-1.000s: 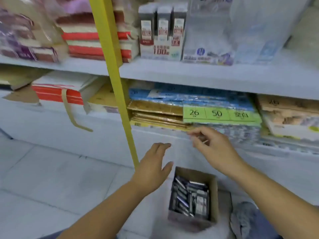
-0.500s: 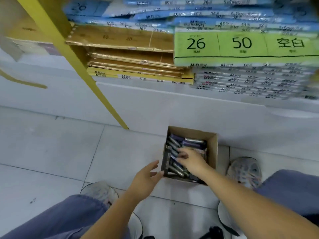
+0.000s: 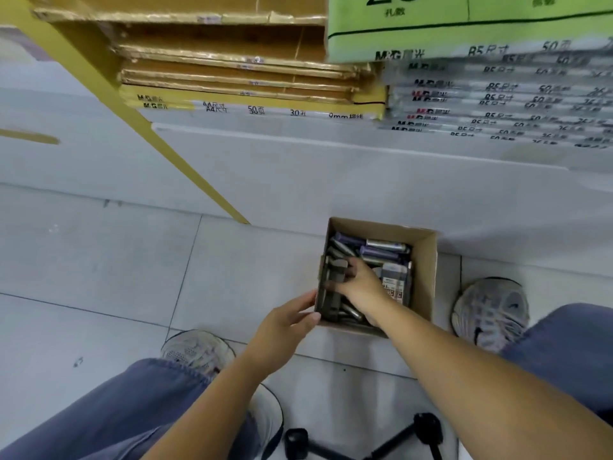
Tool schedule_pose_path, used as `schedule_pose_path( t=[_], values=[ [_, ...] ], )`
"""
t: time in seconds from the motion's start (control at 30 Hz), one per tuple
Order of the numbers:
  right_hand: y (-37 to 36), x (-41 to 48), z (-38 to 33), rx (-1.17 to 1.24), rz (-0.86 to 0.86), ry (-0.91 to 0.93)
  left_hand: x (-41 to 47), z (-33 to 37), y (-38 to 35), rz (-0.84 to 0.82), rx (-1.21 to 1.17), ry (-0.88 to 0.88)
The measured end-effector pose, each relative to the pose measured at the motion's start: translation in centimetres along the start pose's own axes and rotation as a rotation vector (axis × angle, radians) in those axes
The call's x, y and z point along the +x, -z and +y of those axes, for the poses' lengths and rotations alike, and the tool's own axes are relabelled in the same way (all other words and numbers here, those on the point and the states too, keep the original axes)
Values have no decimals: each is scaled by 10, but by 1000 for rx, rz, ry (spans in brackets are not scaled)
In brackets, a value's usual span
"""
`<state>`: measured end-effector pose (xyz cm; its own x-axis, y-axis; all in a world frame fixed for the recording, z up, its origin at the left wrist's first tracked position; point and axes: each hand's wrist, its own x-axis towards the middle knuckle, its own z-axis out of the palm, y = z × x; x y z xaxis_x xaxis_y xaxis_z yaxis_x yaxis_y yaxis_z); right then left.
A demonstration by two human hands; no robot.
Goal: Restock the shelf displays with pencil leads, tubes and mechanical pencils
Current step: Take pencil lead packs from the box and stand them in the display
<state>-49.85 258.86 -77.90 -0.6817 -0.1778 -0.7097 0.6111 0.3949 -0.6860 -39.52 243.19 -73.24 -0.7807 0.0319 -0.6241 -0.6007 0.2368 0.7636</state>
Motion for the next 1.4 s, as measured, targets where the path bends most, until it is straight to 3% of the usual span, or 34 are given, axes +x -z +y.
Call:
schedule_pose_path(
  t=[0.83, 0.97, 1.1, 1.2, 1.3, 1.4],
  values=[
    [-8, 10, 4, 273, -82, -105, -5, 13, -1, -54, 16, -16],
    [-6, 9, 3, 225, -131, -91, -5, 14, 0, -50, 49, 2],
    [-6, 1, 0, 110, -70, -74, -3, 13, 2, -51, 56, 5],
    [-1, -13, -12, 57, -62, 3, -2, 17, -1, 125, 96, -27],
    [25, -36, -36, -10, -11, 154, -2, 34, -13, 440, 214, -264],
    [74, -63, -53, -92, 166, 275, 10, 56, -35, 361, 236, -350]
  ],
)
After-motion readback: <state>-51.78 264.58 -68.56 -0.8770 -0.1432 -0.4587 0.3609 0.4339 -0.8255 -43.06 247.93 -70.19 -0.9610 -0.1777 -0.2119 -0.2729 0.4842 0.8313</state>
